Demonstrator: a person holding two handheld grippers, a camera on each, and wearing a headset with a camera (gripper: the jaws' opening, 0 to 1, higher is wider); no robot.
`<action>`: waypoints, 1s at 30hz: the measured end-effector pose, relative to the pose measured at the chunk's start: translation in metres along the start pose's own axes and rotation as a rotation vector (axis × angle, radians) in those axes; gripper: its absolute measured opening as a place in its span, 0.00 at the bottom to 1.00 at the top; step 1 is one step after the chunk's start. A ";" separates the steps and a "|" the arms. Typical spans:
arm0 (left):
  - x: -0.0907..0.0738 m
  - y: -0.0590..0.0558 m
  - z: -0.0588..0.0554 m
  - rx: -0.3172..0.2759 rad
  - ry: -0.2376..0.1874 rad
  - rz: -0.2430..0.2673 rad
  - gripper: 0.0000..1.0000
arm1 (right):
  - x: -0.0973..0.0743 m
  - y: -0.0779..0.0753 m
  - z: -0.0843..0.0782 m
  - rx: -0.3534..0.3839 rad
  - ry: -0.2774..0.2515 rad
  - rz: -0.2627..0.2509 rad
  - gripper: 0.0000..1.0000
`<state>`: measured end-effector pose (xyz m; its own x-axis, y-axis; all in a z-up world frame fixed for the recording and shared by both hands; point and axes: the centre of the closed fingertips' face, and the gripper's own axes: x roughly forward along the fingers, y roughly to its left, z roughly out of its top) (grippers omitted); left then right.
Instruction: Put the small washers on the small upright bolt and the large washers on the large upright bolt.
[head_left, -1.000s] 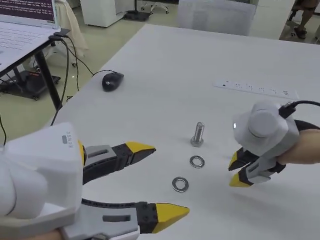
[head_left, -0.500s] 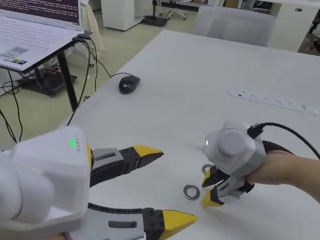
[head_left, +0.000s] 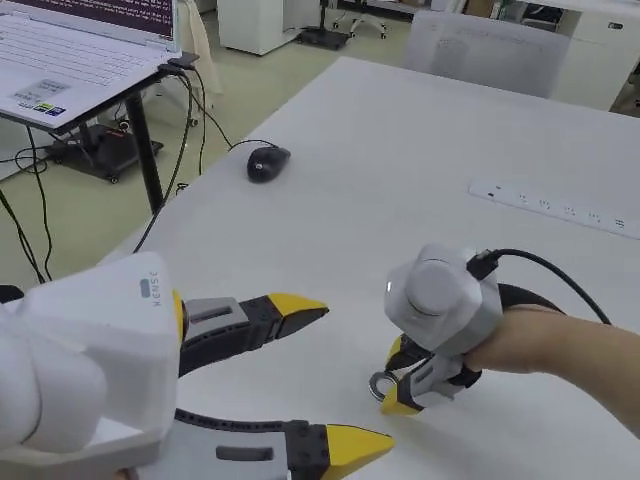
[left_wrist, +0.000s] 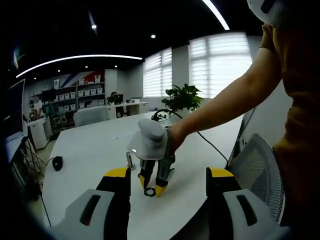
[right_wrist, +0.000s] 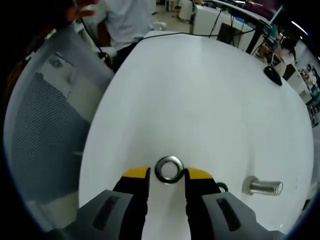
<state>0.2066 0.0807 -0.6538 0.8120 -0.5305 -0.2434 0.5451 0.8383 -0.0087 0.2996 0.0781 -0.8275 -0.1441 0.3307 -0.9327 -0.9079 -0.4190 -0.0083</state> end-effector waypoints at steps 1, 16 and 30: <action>0.000 0.000 0.000 -0.001 0.000 0.002 0.60 | 0.000 0.000 0.000 -0.004 0.000 0.000 0.29; 0.001 0.000 -0.002 0.001 0.006 0.005 0.60 | 0.000 0.000 -0.002 -0.035 0.040 -0.003 0.24; -0.001 0.000 -0.002 0.000 0.011 0.005 0.60 | -0.006 0.002 -0.003 -0.039 0.044 0.000 0.21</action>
<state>0.2056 0.0812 -0.6560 0.8124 -0.5249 -0.2539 0.5411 0.8409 -0.0071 0.3001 0.0730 -0.8233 -0.1261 0.2938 -0.9475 -0.8919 -0.4518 -0.0214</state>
